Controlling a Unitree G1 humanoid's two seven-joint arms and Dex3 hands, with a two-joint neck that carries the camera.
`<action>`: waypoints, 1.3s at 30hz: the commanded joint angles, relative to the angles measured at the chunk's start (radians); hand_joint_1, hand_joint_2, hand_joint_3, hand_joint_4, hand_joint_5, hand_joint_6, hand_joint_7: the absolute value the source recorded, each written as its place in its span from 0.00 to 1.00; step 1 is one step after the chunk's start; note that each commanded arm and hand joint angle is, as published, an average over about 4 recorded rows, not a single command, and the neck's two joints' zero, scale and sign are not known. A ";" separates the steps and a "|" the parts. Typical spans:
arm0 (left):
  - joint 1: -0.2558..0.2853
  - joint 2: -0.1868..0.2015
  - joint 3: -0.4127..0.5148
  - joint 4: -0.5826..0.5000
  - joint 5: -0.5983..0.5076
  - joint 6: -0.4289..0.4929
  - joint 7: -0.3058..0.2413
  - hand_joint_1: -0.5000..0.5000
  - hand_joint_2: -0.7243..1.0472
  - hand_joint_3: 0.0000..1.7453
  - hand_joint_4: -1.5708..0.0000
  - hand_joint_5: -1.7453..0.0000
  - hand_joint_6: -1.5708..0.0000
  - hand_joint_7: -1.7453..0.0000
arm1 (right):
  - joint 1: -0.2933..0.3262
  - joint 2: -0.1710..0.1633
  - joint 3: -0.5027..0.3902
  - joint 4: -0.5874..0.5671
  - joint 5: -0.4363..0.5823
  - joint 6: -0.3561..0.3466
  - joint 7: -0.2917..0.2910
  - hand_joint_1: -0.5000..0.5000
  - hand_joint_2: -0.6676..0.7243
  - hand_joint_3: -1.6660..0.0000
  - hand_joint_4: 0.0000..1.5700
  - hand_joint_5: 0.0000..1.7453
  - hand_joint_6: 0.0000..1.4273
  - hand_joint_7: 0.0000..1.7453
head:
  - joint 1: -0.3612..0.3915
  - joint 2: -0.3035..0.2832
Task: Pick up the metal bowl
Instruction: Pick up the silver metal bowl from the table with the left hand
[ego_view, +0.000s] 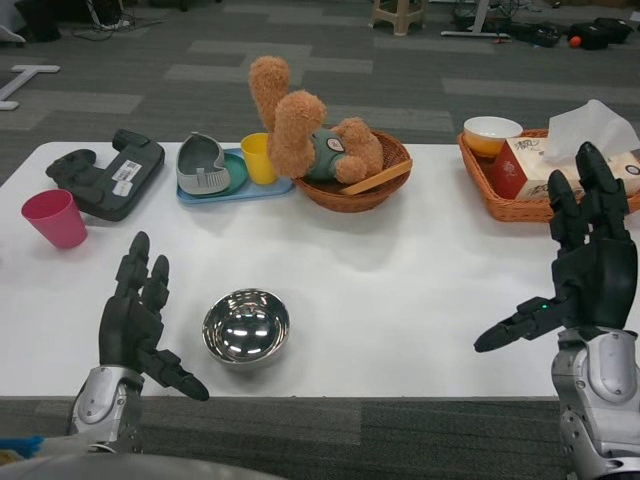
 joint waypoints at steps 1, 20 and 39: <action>-0.050 0.025 -0.009 0.075 0.006 -0.007 -0.007 0.00 0.05 0.05 1.00 1.00 1.00 1.00 | -0.009 -0.009 0.005 0.005 0.013 -0.019 -0.001 0.29 1.00 1.00 0.00 0.11 0.00 0.12 | 0.005 0.005; -0.179 0.053 -0.116 0.290 0.008 0.006 -0.007 0.00 0.05 0.05 1.00 1.00 1.00 1.00 | -0.007 -0.011 0.021 -0.007 0.025 -0.029 -0.001 0.30 1.00 1.00 0.00 0.11 0.00 0.12 | 0.013 0.030; -0.176 0.053 -0.218 0.360 0.038 -0.005 -0.014 0.00 0.05 0.05 1.00 1.00 1.00 1.00 | -0.006 -0.011 0.027 -0.008 0.026 -0.029 -0.001 0.29 1.00 1.00 0.00 0.11 0.00 0.12 | 0.015 0.008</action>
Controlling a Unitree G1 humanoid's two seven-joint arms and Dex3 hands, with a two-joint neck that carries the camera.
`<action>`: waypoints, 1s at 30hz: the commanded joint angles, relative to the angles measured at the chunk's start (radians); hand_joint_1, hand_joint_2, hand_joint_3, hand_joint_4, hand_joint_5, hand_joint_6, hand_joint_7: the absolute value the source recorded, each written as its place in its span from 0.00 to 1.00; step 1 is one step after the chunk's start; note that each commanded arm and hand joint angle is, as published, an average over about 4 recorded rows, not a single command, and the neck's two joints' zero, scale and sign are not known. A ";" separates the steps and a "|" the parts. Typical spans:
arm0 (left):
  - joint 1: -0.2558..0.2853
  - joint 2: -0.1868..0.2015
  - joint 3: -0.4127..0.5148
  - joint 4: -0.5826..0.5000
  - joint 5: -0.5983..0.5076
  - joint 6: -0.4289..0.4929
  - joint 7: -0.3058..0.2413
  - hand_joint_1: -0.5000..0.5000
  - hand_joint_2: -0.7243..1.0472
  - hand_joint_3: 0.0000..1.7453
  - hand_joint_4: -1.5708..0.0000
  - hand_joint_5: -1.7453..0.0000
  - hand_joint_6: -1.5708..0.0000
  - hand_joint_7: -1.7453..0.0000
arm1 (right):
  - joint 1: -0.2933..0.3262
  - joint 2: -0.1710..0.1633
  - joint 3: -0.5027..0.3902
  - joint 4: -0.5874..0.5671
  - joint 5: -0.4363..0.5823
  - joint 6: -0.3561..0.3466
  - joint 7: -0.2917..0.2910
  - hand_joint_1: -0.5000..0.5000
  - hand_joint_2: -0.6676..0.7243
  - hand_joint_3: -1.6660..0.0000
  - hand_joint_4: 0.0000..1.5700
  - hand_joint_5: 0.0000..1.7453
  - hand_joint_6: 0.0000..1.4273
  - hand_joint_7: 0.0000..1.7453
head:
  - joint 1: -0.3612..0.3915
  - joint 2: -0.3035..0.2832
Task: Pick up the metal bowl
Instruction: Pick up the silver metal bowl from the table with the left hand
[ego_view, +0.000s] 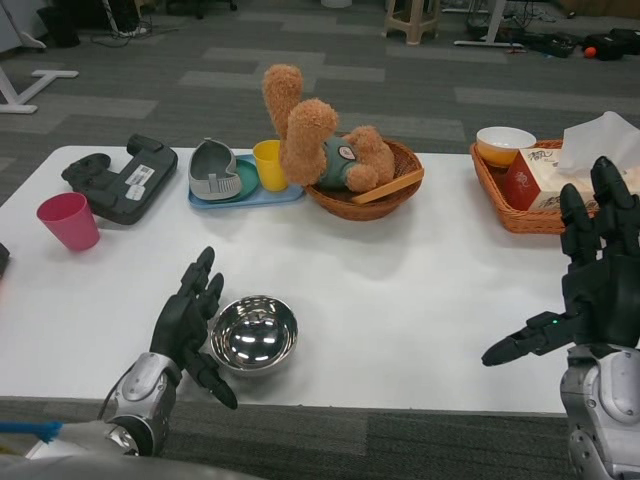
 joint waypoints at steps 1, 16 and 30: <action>-0.001 0.014 -0.028 0.038 0.025 -0.002 -0.002 0.00 0.05 0.05 1.00 1.00 1.00 1.00 | -0.004 -0.008 0.003 -0.010 0.003 -0.014 -0.001 0.29 1.00 1.00 0.00 0.11 0.00 0.12 | -0.001 -0.002; -0.037 0.013 -0.083 0.091 0.031 0.001 -0.002 0.00 0.10 0.05 1.00 0.96 1.00 1.00 | 0.000 -0.006 0.007 -0.014 0.001 -0.017 -0.001 0.30 1.00 1.00 0.00 0.11 0.00 0.12 | -0.011 -0.004; -0.076 0.003 -0.103 0.148 0.030 0.023 0.003 0.00 0.14 0.05 0.98 0.72 1.00 0.99 | 0.006 -0.005 0.007 -0.020 0.001 -0.018 -0.001 0.32 1.00 1.00 0.00 0.11 0.00 0.12 | -0.016 -0.007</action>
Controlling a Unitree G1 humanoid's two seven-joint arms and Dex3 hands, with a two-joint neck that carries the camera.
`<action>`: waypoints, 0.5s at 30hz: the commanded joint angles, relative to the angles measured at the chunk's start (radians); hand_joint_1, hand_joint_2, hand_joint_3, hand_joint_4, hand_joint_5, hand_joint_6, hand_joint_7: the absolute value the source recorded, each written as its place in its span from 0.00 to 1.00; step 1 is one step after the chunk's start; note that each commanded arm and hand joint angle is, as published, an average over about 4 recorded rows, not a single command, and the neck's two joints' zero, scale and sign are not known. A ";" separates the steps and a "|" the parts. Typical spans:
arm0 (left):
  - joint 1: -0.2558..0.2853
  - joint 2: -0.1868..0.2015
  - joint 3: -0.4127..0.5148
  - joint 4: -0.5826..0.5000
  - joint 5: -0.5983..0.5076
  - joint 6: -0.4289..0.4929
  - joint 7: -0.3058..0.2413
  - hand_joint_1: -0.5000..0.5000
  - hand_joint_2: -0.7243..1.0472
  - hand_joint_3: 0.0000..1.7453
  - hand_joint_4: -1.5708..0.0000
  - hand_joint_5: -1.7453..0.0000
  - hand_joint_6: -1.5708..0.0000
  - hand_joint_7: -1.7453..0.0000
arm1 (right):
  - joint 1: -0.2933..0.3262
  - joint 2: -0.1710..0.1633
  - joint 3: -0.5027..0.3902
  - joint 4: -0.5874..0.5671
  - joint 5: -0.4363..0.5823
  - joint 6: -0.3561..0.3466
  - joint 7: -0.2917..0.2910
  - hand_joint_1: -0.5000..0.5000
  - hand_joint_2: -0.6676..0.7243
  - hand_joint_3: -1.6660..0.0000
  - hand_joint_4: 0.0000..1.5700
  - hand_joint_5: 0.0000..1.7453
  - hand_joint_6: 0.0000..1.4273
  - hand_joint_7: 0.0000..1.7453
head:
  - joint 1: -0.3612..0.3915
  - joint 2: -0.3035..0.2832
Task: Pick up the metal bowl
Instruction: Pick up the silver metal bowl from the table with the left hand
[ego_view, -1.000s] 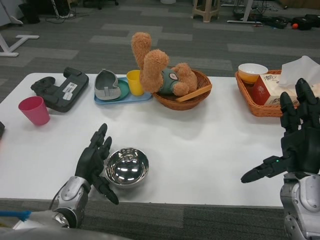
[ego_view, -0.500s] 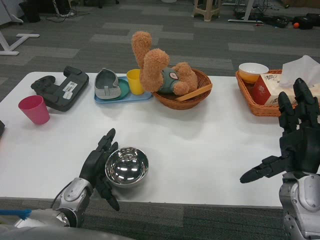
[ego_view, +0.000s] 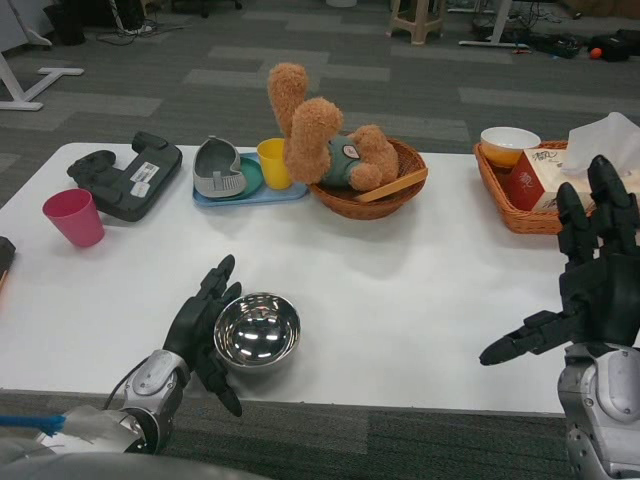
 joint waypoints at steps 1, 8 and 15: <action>-0.014 -0.001 -0.016 0.029 0.009 0.031 -0.001 0.00 0.15 0.05 0.97 0.69 1.00 0.98 | 0.006 -0.005 -0.001 -0.017 0.002 -0.017 -0.001 0.32 1.00 1.00 0.00 0.11 0.00 0.12 | -0.001 0.000; -0.032 -0.003 -0.034 0.046 0.009 0.083 -0.001 0.00 0.19 0.05 0.95 0.51 0.96 0.95 | 0.011 -0.003 -0.005 -0.022 0.002 -0.019 -0.001 0.32 1.00 1.00 0.00 0.11 0.00 0.12 | -0.007 -0.001; -0.044 -0.006 -0.057 0.060 0.009 0.096 0.001 0.00 0.29 0.05 0.90 0.37 0.93 0.89 | 0.014 0.000 -0.005 -0.025 0.002 -0.020 -0.001 0.29 1.00 1.00 0.00 0.11 0.00 0.12 | -0.008 -0.002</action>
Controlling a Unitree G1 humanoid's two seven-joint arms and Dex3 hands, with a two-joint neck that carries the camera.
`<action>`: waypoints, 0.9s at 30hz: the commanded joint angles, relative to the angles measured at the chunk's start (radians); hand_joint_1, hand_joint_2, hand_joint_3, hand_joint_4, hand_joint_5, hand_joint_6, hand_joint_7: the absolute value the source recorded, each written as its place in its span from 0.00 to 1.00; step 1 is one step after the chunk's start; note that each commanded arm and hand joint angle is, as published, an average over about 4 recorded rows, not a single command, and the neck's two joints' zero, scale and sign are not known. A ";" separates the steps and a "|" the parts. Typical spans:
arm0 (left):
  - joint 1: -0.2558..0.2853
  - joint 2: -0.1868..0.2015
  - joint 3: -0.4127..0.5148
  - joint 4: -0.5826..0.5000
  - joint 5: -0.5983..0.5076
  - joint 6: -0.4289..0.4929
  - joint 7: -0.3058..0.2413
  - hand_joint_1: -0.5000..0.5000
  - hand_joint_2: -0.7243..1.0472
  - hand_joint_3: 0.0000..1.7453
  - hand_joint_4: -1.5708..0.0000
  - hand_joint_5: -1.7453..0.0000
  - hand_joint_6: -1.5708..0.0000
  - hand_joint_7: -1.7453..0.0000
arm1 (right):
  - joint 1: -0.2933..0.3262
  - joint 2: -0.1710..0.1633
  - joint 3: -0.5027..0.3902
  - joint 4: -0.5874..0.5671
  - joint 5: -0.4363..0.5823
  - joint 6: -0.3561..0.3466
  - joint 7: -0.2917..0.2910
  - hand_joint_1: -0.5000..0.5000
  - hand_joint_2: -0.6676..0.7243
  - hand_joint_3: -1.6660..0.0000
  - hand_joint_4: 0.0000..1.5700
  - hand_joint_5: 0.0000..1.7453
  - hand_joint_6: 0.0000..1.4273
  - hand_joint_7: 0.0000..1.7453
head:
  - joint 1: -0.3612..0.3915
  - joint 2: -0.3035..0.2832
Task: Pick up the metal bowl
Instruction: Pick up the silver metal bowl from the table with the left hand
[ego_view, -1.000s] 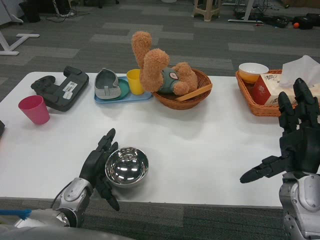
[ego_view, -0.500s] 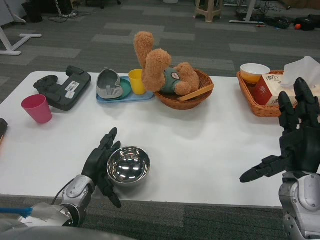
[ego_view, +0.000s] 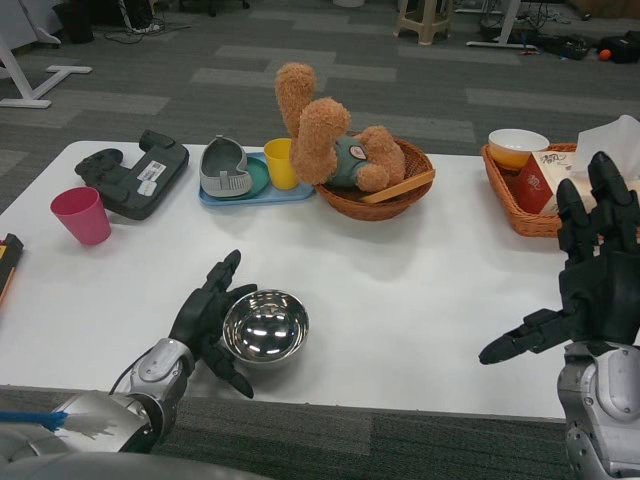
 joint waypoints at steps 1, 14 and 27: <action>0.009 -0.016 -0.024 0.028 0.012 0.035 -0.002 0.00 0.33 0.04 0.90 0.35 0.93 0.87 | 0.013 0.000 -0.005 -0.009 0.002 -0.017 -0.001 0.29 1.00 1.00 0.00 0.11 0.00 0.12 | 0.001 -0.001; -0.037 -0.029 -0.063 0.092 0.023 0.062 0.029 0.00 0.64 0.04 0.88 0.29 0.86 0.76 | 0.013 0.000 -0.003 -0.007 0.002 -0.018 -0.001 0.30 1.00 1.00 0.00 0.11 0.00 0.12 | 0.002 -0.001; -0.050 -0.035 -0.082 0.108 0.025 0.109 0.053 0.00 0.80 0.00 0.62 0.13 0.36 0.25 | 0.013 0.003 -0.001 -0.011 0.002 -0.020 -0.001 0.33 1.00 1.00 0.00 0.11 0.00 0.12 | 0.001 -0.005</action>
